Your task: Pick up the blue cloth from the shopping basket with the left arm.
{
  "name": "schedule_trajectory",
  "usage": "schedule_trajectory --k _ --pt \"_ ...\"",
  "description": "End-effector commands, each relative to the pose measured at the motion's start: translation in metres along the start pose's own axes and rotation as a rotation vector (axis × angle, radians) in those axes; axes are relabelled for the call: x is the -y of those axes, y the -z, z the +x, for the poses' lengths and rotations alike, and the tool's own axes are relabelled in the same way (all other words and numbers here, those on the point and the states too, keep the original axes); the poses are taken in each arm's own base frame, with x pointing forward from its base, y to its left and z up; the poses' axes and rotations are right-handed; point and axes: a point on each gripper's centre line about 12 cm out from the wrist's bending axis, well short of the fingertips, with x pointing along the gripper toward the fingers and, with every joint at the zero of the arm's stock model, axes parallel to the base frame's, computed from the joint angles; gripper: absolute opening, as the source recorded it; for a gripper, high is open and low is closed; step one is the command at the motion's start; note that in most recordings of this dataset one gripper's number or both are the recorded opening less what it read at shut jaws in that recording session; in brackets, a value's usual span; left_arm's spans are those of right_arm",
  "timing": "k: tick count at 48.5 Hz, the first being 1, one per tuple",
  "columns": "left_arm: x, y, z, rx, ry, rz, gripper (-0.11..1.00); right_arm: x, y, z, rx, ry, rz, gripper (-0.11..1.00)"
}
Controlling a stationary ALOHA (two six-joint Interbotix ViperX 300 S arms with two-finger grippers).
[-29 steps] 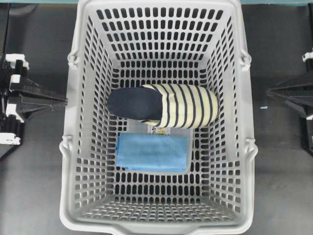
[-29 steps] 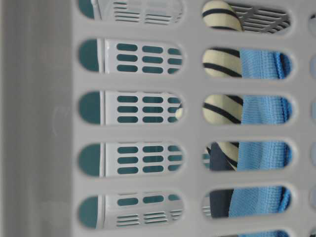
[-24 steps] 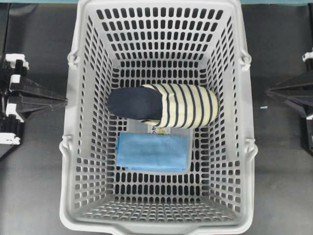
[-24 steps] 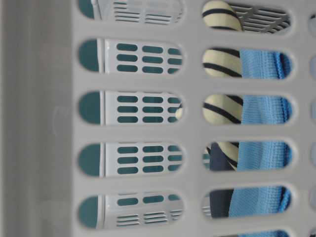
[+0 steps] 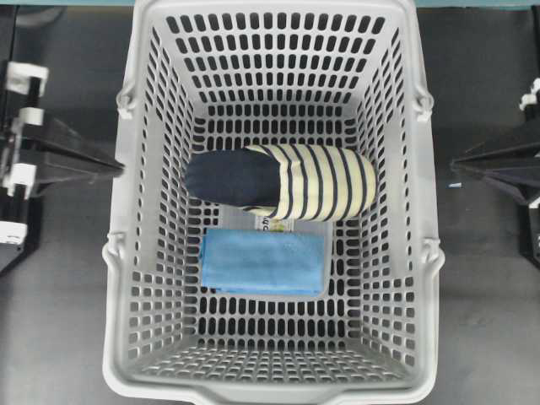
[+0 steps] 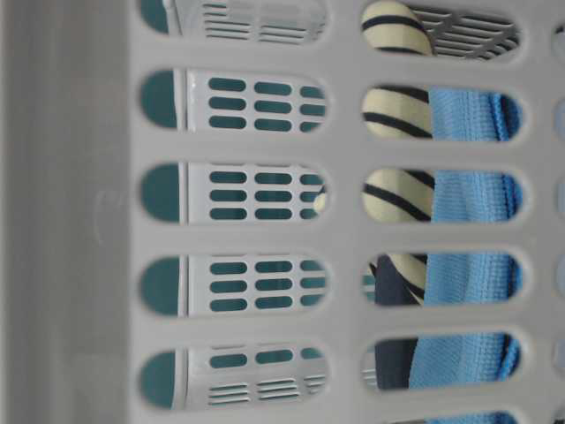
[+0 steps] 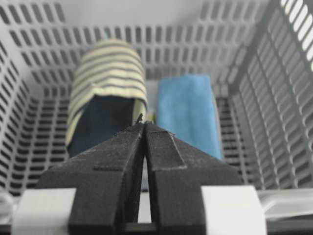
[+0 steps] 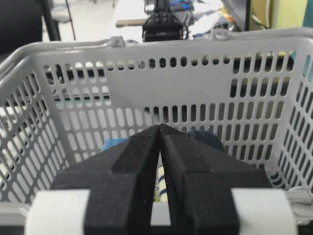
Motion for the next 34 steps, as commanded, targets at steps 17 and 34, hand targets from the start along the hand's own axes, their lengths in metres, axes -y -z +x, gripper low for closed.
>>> schedule_trajectory --k 17,34 --pt "0.012 -0.054 0.076 -0.350 0.025 0.025 0.00 -0.001 -0.016 0.001 0.026 -0.001 0.005 0.01" --pt "0.023 -0.051 0.144 -0.555 0.041 0.053 0.00 -0.001 -0.018 -0.001 0.034 -0.002 0.003 0.01"
